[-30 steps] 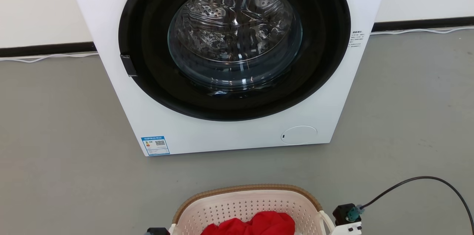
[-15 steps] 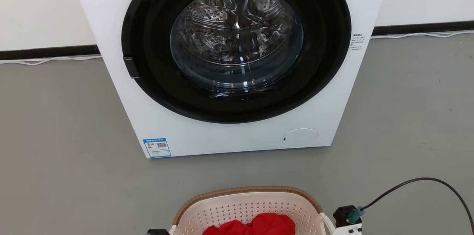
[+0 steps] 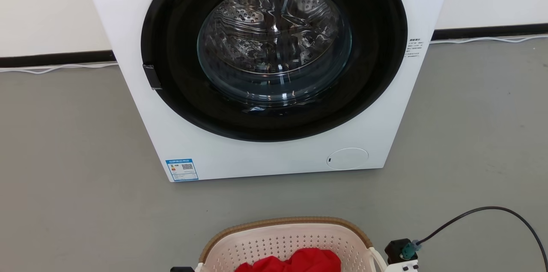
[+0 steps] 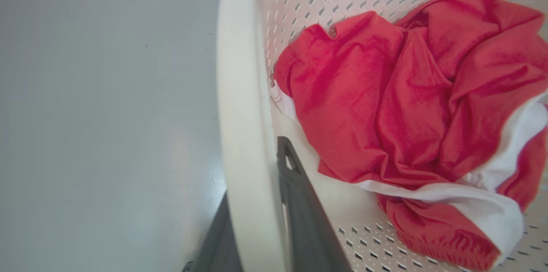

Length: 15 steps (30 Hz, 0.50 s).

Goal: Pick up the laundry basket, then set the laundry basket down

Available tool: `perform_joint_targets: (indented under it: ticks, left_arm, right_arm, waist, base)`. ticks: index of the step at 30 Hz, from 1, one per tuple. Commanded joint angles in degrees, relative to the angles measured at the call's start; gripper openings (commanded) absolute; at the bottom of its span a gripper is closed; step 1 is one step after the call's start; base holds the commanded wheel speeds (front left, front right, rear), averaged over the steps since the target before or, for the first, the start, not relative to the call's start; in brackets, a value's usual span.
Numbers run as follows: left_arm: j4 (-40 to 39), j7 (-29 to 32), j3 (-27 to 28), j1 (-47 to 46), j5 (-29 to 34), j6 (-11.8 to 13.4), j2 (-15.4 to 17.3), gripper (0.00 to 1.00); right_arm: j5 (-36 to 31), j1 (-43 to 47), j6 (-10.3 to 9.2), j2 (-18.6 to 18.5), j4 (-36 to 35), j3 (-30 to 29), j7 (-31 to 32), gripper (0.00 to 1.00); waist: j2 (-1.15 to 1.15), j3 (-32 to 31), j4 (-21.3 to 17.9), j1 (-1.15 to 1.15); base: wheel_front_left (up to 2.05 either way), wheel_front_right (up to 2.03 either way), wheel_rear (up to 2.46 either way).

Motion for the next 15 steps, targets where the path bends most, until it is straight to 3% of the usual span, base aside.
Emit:
perform_joint_targets:
  ticks: [1,15]
  left_arm:
    - [-0.81,-1.07,0.52,-1.83,-0.01,-0.10,0.04,0.00]
    - [-0.24,-1.47,-1.24,-2.11,-1.56,-0.33,0.04,0.00]
  right_arm:
    - [0.46,-1.42,1.00,1.41,-1.68,1.31,-0.94,0.00]
    - [2.35,-1.67,1.00,1.41,-1.56,3.02,-1.78,0.00]
  waist:
    - [0.00,0.08,-0.01,0.00]
    - [0.00,0.31,0.37,0.00]
  base:
    - [0.00,0.00,0.00]
    - [0.00,0.00,0.00]
